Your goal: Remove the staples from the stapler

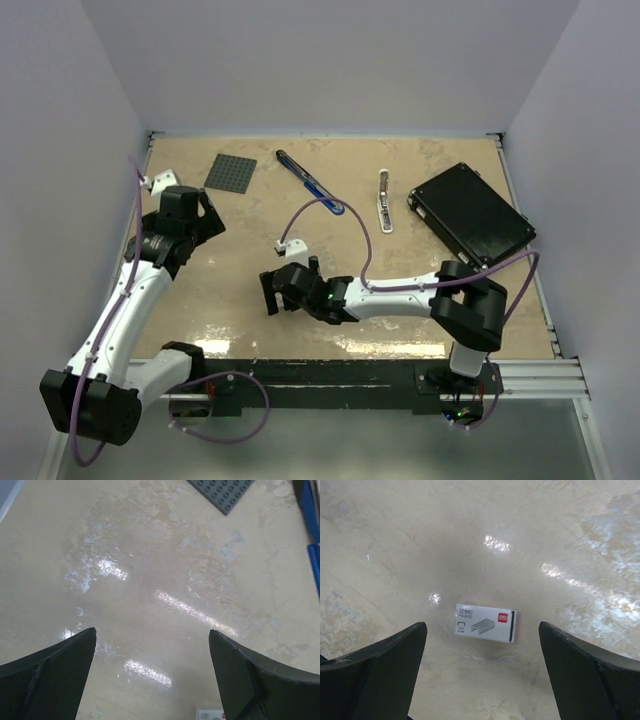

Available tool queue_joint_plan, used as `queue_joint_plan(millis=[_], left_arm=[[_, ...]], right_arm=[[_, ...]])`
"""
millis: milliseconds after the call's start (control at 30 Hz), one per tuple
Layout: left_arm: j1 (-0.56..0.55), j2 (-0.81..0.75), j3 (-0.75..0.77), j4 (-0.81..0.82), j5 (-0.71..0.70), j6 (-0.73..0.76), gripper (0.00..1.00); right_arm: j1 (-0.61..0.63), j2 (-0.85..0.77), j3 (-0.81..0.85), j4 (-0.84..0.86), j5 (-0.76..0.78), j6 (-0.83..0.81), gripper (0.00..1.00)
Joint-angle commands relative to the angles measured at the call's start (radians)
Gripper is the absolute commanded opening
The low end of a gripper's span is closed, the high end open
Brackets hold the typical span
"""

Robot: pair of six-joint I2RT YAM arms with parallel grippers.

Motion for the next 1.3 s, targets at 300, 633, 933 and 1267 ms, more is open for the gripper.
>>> queue_joint_plan(millis=[300, 633, 933, 1267], left_arm=[[0.005, -0.101, -0.209, 0.103, -0.077, 0.1, 0.99], [0.005, -0.014, -0.198, 0.09, -0.056, 0.107, 0.97], [0.005, -0.023, -0.205, 0.095, -0.053, 0.107, 0.96], [0.005, -0.017, -0.205, 0.095, -0.045, 0.11, 0.96]], right_arm=[[0.074, 0.09, 0.106, -0.123, 0.142, -0.024, 0.99], [0.074, 0.167, 0.143, -0.123, 0.127, 0.005, 0.93], [0.074, 0.185, 0.143, -0.102, 0.129, -0.004, 0.78], [0.074, 0.173, 0.121, -0.08, 0.133, -0.013, 0.62]])
